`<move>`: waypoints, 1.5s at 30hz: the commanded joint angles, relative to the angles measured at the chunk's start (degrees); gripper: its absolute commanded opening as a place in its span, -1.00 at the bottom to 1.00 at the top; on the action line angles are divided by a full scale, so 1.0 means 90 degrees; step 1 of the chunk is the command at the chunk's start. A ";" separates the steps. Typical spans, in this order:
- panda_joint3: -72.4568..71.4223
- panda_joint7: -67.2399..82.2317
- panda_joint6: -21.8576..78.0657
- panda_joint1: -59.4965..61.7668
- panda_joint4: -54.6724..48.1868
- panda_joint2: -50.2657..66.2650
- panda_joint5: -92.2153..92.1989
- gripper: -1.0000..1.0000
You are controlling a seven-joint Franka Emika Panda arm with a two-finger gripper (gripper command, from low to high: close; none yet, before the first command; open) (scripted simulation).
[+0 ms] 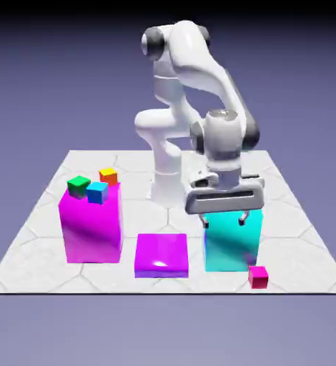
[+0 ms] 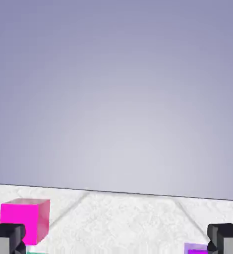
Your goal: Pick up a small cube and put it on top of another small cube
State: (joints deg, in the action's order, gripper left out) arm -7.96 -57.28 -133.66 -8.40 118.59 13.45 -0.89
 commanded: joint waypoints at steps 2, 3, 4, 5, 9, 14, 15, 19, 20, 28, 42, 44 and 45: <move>-0.0080 -0.0148 0.0404 -0.0078 -0.0425 0.0462 -0.0009 0.00; -0.0120 -0.0223 0.0606 -0.0116 -0.0637 0.0692 -0.0013 0.00; -0.0159 -0.0297 0.0808 -0.0155 -0.0849 0.0923 -0.0018 0.00; -0.0199 -0.0371 0.1010 -0.0194 -0.1061 0.1154 -0.0022 0.00; -0.0359 -0.0668 0.1817 -0.0348 -0.1910 0.2077 -0.0040 0.00; -0.0557 -0.1038 0.2825 -0.0541 -0.2970 0.3229 -0.0063 0.00; -0.0561 -0.1045 0.2843 -0.0544 -0.2989 0.3250 -0.0063 0.00; -0.0523 -0.1038 0.2014 -0.0609 -0.2545 0.3638 -0.0025 0.00; -0.0519 -0.1037 0.1928 -0.0616 -0.2499 0.3679 -0.0021 0.00; 0.0010 -0.0567 0.3223 -0.0296 -0.2731 0.2629 0.0009 -1.00; 0.2982 0.1920 0.5197 0.0996 -0.1393 -0.0601 0.0387 -1.00; 0.3407 0.2276 0.5479 0.1180 -0.1201 -0.1062 0.0441 -1.00; 0.3512 0.2363 0.5549 0.1226 -0.1154 -0.1176 0.0454 -1.00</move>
State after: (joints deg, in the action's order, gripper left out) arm 23.66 -36.02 -83.71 3.49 108.21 2.85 3.08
